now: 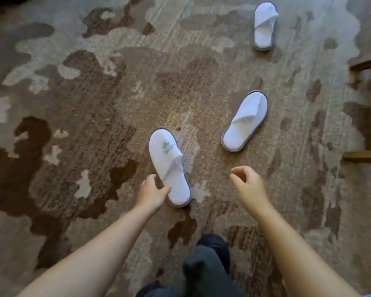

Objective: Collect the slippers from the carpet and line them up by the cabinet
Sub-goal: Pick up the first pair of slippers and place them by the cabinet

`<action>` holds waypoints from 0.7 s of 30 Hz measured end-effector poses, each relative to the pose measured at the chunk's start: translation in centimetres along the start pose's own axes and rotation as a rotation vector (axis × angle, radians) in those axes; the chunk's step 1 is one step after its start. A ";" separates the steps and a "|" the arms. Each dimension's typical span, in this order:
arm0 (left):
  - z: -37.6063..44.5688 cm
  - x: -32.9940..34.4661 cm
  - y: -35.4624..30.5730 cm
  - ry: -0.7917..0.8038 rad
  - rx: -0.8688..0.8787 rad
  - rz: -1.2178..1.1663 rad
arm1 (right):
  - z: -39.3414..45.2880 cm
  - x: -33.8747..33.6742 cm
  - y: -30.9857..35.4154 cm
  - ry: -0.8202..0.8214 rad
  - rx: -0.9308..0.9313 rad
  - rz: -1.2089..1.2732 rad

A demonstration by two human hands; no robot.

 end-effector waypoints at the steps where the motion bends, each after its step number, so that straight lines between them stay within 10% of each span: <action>1: 1.8 1.0 0.6 -0.028 0.009 -0.016 | 1.7 1.0 -0.5 -0.004 -0.020 -0.006; 11: 9.5 6.2 6.0 -0.288 -0.116 0.061 | 12.1 5.0 -7.3 -0.038 -0.025 -0.003; 21: 12.0 5.0 -0.9 -0.215 0.274 -0.154 | 17.5 1.6 -4.6 -0.193 0.049 0.071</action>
Point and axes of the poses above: each hand's wrist, its own z-axis towards the middle knuckle, its own x-axis out of the palm, y = z × x, the point moved 6 cm from there along z, towards the middle knuckle, and after that the axes turned 13 degrees about x, right-handed, at the moved point
